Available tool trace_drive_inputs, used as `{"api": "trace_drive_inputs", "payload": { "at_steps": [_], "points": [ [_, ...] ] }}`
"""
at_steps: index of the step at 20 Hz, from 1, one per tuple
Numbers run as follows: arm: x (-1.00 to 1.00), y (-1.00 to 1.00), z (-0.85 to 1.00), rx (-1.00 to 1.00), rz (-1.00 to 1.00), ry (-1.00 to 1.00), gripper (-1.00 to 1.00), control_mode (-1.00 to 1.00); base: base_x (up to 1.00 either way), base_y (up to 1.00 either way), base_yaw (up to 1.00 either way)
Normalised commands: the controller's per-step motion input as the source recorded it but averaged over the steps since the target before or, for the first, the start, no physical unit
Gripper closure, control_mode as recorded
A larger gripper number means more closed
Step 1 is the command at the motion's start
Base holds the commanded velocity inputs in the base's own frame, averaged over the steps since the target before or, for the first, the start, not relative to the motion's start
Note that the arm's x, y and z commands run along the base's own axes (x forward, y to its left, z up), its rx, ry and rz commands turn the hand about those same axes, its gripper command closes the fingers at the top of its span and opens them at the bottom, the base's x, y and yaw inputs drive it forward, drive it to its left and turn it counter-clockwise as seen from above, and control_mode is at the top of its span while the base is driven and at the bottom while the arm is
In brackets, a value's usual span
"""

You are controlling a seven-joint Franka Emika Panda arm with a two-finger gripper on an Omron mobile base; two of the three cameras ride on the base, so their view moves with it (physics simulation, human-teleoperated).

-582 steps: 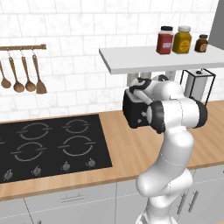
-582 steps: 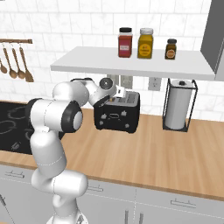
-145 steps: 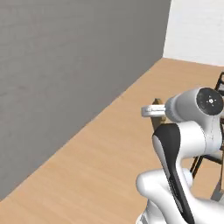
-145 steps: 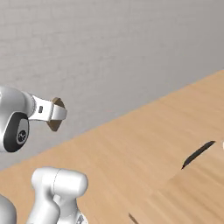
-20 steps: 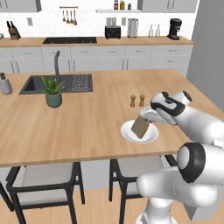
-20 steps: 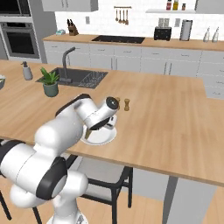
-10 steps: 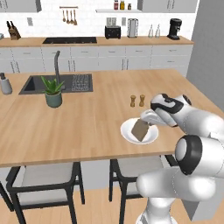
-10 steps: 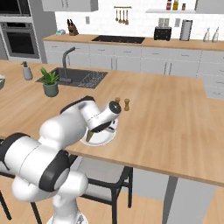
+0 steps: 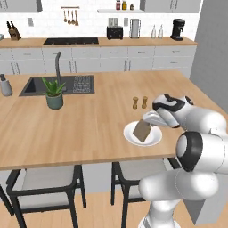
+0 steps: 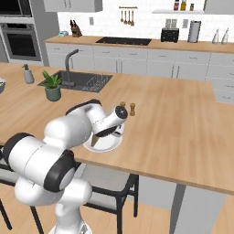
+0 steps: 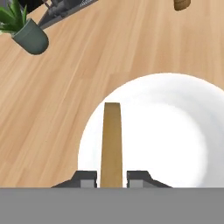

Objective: Start the toaster. Once the lever pops up, take the bread to the plate on the dining counter.

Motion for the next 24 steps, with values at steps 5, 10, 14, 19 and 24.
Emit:
{"api": "trace_drive_inputs", "payload": {
  "at_steps": [5, 10, 14, 19, 24],
  "points": [
    [0.02, -0.03, -0.20, 0.00, 0.00, -0.02, -1.00, -1.00, 0.00, 0.00, 0.00],
    [0.01, -0.08, -0.09, 0.00, 0.00, 0.00, -1.00, -1.00, 0.00, 0.00, 0.00],
    [0.10, -0.07, 0.00, 0.00, 0.00, 0.00, -1.00, -1.00, 0.00, 0.00, 0.00],
    [0.20, -0.14, 0.03, -0.03, 0.00, 0.00, -1.00, -1.00, 0.00, 0.00, 0.00],
    [0.08, -0.24, 0.05, -0.19, 0.00, 0.00, -1.00, -1.00, 0.00, 0.00, 0.00]
  ]
}}
